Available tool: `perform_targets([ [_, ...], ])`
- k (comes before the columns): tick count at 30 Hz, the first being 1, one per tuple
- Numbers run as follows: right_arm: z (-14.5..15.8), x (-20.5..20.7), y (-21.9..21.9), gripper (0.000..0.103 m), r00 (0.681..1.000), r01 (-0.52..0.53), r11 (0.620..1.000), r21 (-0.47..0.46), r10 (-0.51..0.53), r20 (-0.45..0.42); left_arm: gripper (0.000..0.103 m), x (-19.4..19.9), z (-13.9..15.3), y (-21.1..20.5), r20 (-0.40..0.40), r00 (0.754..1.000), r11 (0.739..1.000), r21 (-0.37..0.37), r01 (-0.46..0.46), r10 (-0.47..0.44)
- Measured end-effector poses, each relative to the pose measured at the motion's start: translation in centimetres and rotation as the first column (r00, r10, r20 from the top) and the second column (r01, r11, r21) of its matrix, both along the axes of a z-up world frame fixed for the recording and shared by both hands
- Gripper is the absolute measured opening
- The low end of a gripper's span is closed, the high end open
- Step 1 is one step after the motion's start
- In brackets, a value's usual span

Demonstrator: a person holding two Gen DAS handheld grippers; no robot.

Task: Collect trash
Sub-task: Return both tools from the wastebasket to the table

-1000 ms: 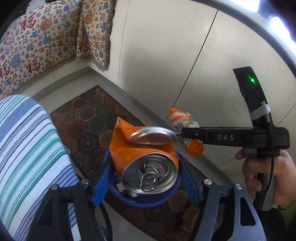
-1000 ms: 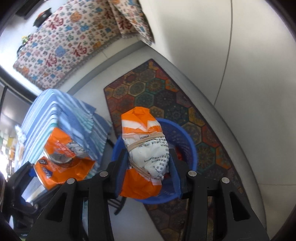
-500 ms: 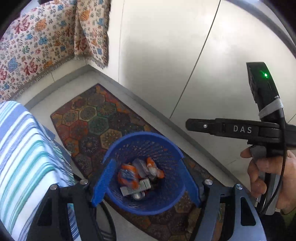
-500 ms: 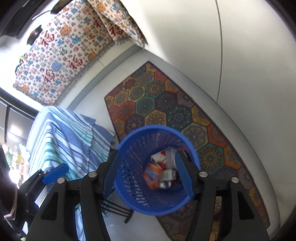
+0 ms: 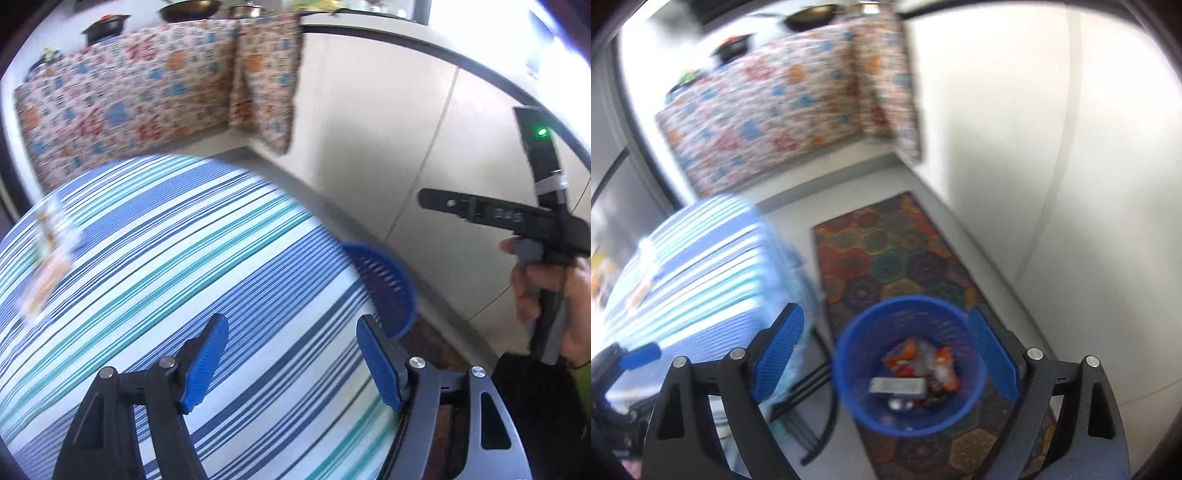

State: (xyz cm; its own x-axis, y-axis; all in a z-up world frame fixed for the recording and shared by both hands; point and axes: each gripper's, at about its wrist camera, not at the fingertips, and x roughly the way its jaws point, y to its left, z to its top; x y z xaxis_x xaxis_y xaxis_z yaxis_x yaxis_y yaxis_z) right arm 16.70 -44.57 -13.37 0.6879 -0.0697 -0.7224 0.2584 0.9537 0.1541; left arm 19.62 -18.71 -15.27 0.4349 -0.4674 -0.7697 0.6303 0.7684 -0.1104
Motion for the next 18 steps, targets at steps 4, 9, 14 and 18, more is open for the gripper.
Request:
perform_targets([
  [4, -0.1, 0.0, 9.4, 0.092, 0.985, -0.174, 0.985, 0.008, 0.174, -0.017, 0.074, 0.4, -1.1, 7.3, 0.015, 0.996, 0.994, 0.070, -0.084, 0.083],
  [9, -1.4, 1.9, 19.5, 0.092, 0.939, -0.337, 0.942, 0.007, 0.337, -0.065, 0.074, 2.1, -2.0, 15.7, 0.013, 0.979, 0.976, 0.075, -0.204, 0.204],
  [14, -3.3, 5.9, 25.2, 0.092, 0.920, -0.379, 0.924, -0.055, 0.370, -0.131, 0.074, 4.0, -3.1, 19.9, 0.003, 0.963, 0.960, 0.078, -0.271, 0.271],
  [18, -5.0, 8.5, 26.7, 0.092, 0.927, -0.354, 0.932, -0.079, 0.338, -0.165, 0.074, 4.6, -3.5, 20.8, 0.026, 0.970, 0.966, 0.085, -0.245, 0.244],
])
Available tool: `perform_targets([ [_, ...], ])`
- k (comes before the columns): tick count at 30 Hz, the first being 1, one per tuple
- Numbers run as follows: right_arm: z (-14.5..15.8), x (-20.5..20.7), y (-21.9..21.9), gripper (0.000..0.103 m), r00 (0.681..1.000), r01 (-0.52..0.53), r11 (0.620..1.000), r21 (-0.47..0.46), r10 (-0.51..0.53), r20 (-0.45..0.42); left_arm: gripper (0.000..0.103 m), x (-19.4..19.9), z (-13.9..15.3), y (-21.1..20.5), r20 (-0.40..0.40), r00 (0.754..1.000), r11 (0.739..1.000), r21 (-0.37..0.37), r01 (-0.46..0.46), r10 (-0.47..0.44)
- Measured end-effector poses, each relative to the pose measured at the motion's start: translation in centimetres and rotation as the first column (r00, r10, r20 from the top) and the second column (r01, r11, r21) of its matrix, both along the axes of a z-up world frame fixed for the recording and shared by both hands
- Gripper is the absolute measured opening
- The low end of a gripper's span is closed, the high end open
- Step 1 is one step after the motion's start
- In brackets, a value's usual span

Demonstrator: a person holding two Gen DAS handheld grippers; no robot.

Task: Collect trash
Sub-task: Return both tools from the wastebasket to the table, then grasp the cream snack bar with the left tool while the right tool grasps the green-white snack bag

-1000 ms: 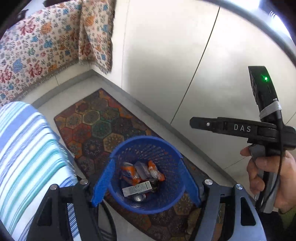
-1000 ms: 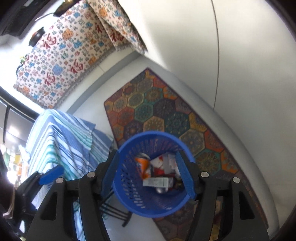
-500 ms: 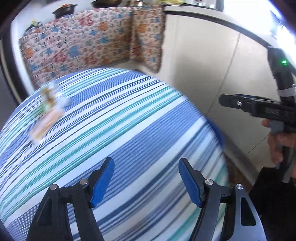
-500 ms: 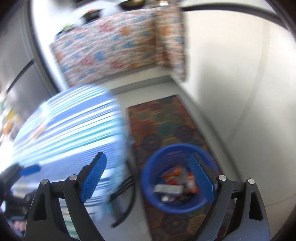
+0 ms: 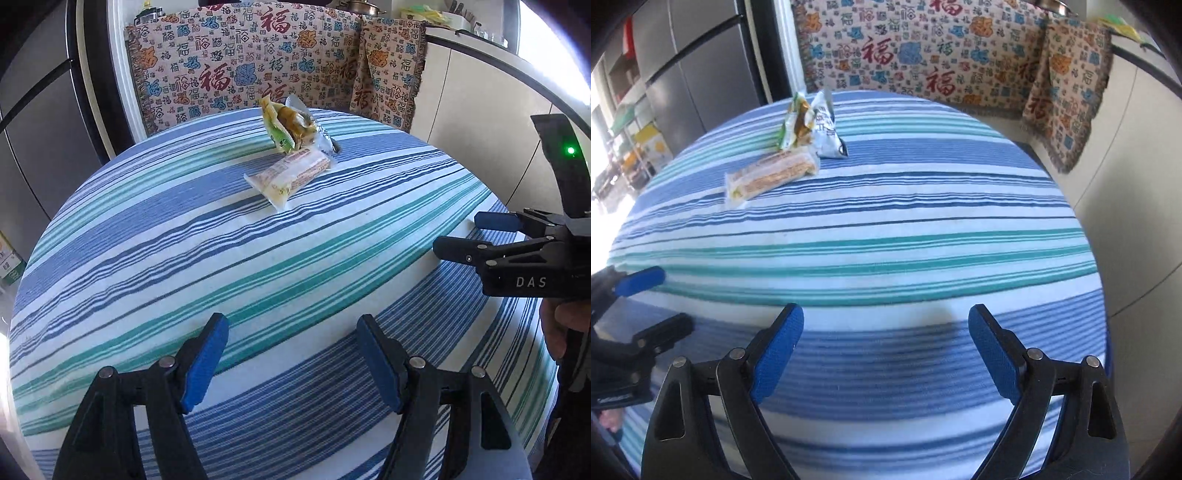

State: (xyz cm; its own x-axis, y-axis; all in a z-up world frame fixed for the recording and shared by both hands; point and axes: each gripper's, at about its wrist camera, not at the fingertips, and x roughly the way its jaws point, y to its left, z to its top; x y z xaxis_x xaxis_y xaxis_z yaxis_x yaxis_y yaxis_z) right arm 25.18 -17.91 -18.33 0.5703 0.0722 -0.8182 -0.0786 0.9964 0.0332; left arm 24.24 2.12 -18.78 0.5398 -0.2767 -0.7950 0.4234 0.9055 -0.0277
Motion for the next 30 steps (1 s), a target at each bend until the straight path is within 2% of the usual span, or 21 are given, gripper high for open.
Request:
perform_targets([
  [6, -0.5, -0.2, 0.8, 0.103, 1.000, 0.005, 1.000, -0.014, -0.005, 0.024, 0.077, 3.0, -0.2, -0.1, 0.010, 0.997, 0.997, -0.001, 0.076, -0.076],
  [10, -0.5, -0.1, 1.0, 0.102, 1.000, 0.009, 1.000, -0.020, -0.009, 0.021, 0.081, 6.0, -0.3, -0.8, 0.008, 0.991, 0.991, 0.004, 0.134, -0.134],
  [17, -0.5, -0.1, 1.0, 0.102, 1.000, 0.006, 1.000, -0.020, -0.005, 0.021, 0.085, 10.9, -0.4, -2.8, 0.004, 0.961, 0.961, 0.020, 0.277, -0.277],
  [22, -0.5, -0.2, 0.9, 0.102, 1.000, 0.003, 1.000, -0.020, -0.003, 0.021, 0.084, 12.2, -0.2, -5.5, 0.016, 0.942, 0.940, 0.079, 0.333, -0.335],
  [24, -0.5, -0.2, 0.9, 0.102, 1.000, 0.003, 1.000, -0.020, -0.003, 0.021, 0.079, 11.9, -0.1, -6.4, 0.041, 0.930, 0.927, 0.112, 0.358, -0.365],
  [26, -0.5, -0.2, 0.9, 0.102, 1.000, 0.003, 1.000, -0.020, -0.002, 0.021, 0.045, 11.6, 0.1, -6.7, 0.048, 0.924, 0.922, 0.108, 0.372, -0.378],
  [28, -0.5, -0.2, 0.8, 0.102, 1.000, 0.002, 1.000, -0.020, -0.002, 0.021, 0.022, 11.5, 0.1, -6.3, 0.061, 0.938, 0.936, 0.118, 0.332, -0.341],
  [30, -0.5, -0.2, 0.8, 0.102, 1.000, 0.002, 1.000, -0.020, -0.001, 0.021, 0.020, 11.1, 0.3, -5.1, 0.059, 0.954, 0.953, 0.093, 0.288, -0.294],
])
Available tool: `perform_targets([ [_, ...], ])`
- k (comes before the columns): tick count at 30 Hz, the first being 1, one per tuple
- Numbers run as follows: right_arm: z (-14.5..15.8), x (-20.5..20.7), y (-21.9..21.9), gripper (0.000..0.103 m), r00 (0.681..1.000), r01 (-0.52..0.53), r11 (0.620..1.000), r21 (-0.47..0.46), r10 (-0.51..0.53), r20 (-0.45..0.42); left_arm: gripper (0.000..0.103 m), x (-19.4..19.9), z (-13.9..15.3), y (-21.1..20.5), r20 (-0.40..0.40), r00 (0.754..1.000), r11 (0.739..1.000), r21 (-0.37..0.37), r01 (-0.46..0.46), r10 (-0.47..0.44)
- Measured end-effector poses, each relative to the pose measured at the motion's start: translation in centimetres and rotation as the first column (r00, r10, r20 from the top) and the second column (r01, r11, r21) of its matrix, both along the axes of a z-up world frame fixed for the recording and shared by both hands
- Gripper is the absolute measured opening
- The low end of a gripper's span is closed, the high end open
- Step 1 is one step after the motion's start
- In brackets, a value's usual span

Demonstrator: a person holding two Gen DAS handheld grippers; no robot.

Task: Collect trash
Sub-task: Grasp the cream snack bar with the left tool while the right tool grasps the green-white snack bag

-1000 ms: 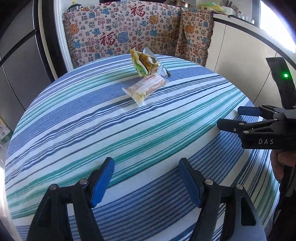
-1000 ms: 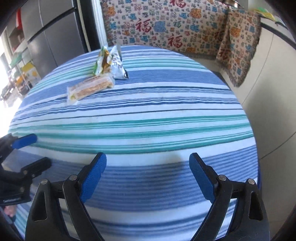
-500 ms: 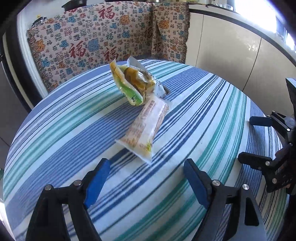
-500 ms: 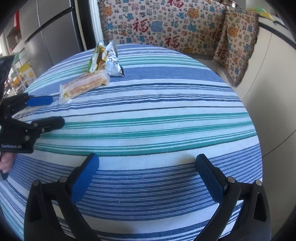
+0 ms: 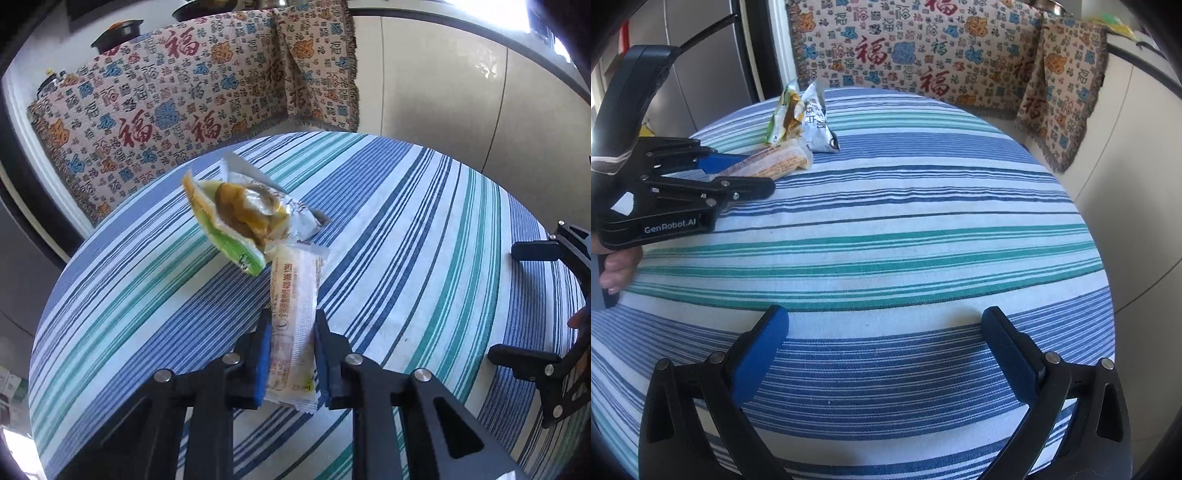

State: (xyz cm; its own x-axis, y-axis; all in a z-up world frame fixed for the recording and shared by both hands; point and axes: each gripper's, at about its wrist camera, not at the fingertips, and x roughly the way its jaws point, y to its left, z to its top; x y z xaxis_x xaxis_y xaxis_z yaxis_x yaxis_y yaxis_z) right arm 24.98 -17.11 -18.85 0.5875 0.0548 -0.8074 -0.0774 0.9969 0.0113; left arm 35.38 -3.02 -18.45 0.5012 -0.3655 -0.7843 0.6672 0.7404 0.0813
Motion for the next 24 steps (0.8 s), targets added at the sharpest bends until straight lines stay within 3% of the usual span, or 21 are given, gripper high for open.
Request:
perform_targets([
  [6, 0.0, -0.1, 0.0, 0.102, 1.000, -0.002, 1.000, 0.000, 0.002, 0.000, 0.020, -3.7, 0.7, 6.1, -0.022, 0.977, 0.973, -0.085, -0.215, 0.214],
  [12, 0.0, -0.1, -0.1, 0.102, 1.000, -0.003, 1.000, 0.000, 0.003, 0.000, 0.020, -6.7, 0.8, 12.4, -0.059, 0.904, 0.894, -0.136, -0.427, 0.423],
  [15, -0.1, -0.1, -0.1, 0.102, 1.000, -0.004, 1.000, 0.000, 0.004, 0.000, 0.022, -6.7, 0.5, 13.6, -0.062, 0.881, 0.870, -0.137, -0.474, 0.470],
  [16, -0.1, -0.1, -0.1, 0.103, 1.000, -0.004, 1.000, 0.000, 0.004, 0.000, 0.027, -6.6, 0.3, 13.8, -0.070, 0.877, 0.867, -0.131, -0.481, 0.476],
  [17, 0.0, -0.1, -0.1, 0.103, 1.000, -0.004, 1.000, 0.000, 0.004, 0.000, 0.040, -6.3, 0.1, 13.8, -0.078, 0.872, 0.863, -0.124, -0.489, 0.483],
  [19, 0.0, -0.2, -0.1, 0.103, 1.000, -0.005, 1.000, 0.000, 0.005, 0.000, 0.055, -6.0, -0.2, 13.9, -0.077, 0.863, 0.855, -0.113, -0.506, 0.500],
  [24, 0.0, -0.1, -0.2, 0.103, 1.000, -0.006, 1.000, 0.000, 0.006, 0.000, 0.061, -5.8, -0.4, 13.3, -0.070, 0.874, 0.869, -0.094, -0.485, 0.480],
])
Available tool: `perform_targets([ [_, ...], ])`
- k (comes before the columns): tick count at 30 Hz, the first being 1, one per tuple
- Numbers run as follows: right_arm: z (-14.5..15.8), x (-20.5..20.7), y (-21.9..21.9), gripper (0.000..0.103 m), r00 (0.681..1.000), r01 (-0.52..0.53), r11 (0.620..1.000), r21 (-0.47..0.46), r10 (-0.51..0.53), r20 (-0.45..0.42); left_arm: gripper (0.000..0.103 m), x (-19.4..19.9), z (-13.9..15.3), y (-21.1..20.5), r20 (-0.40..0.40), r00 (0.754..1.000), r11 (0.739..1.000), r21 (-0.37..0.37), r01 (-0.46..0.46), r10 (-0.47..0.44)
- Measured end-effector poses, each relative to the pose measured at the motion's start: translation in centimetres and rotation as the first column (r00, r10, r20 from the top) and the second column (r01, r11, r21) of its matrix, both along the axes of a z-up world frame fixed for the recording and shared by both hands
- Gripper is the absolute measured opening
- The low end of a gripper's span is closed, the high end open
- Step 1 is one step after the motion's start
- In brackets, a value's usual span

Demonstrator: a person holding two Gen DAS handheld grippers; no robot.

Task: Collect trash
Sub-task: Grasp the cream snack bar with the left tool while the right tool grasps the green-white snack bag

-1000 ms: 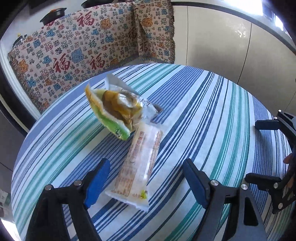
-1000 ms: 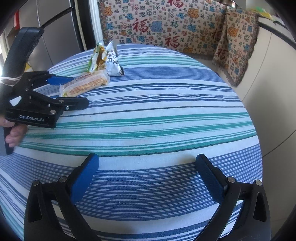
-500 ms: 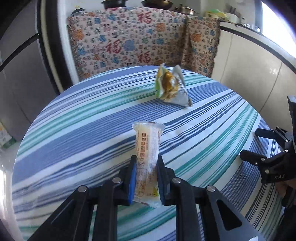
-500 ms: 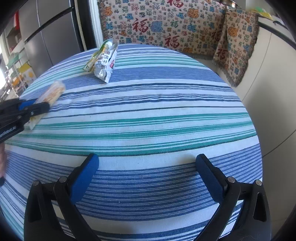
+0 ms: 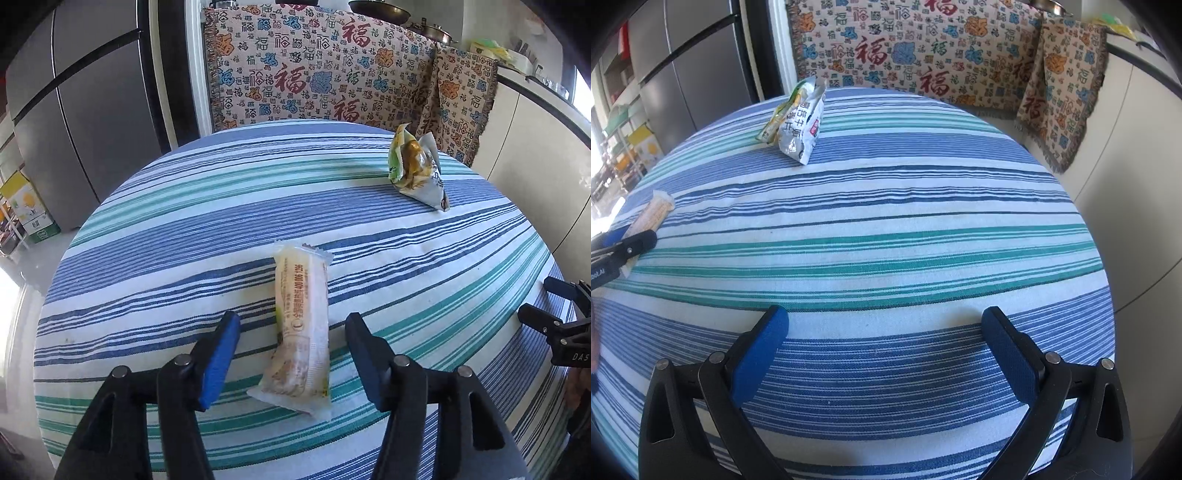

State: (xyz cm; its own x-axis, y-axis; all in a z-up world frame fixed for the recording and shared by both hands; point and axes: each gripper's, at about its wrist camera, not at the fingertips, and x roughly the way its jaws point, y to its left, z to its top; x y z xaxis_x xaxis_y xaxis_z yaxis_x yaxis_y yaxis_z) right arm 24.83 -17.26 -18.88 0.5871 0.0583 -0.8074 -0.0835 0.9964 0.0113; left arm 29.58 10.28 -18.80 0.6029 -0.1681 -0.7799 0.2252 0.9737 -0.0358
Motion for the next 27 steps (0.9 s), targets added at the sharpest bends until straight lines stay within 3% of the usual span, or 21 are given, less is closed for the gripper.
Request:
perform_targets([
  [3, 0.0, 0.0, 0.0, 0.103, 1.000, -0.001, 1.000, 0.001, 0.001, 0.000, 0.076, 0.1, -0.3, -0.3, -0.008, 1.000, 1.000, 0.023, 0.020, -0.020],
  [9, -0.1, 1.0, 0.5, 0.103, 0.999, -0.026, 1.000, -0.002, 0.026, -0.019, 0.077, 0.3, -0.3, -0.1, -0.008, 1.000, 1.000, 0.020, 0.021, -0.021],
  [17, 0.0, 9.4, 5.4, 0.103, 0.988, -0.143, 0.990, 0.009, 0.143, -0.051, 0.078, 0.5, -0.5, 0.1, -0.007, 1.000, 1.000, 0.021, 0.021, -0.021],
  [23, 0.4, 15.6, 7.0, 0.098, 0.994, -0.087, 0.989, 0.122, 0.094, -0.052, 0.079, 0.7, -0.5, 0.3, -0.008, 1.000, 1.000, 0.018, 0.023, -0.023],
  [25, 0.3, 16.2, 6.5, 0.084, 0.998, -0.044, 0.992, 0.118, 0.049, -0.038, 0.079, 0.8, -0.5, 0.3, -0.008, 1.000, 1.000, 0.017, 0.022, -0.022],
  [26, 0.4, 16.2, 6.3, 0.065, 0.999, -0.043, 0.993, 0.113, 0.046, -0.023, 0.079, 0.8, -0.5, 0.3, -0.008, 1.000, 1.000, 0.017, 0.022, -0.022],
  [27, 0.6, 16.0, 6.1, 0.058, 0.998, -0.051, 0.993, 0.105, 0.053, -0.015, 0.079, 0.8, -0.5, 0.3, -0.007, 1.000, 1.000, 0.017, 0.024, -0.024],
])
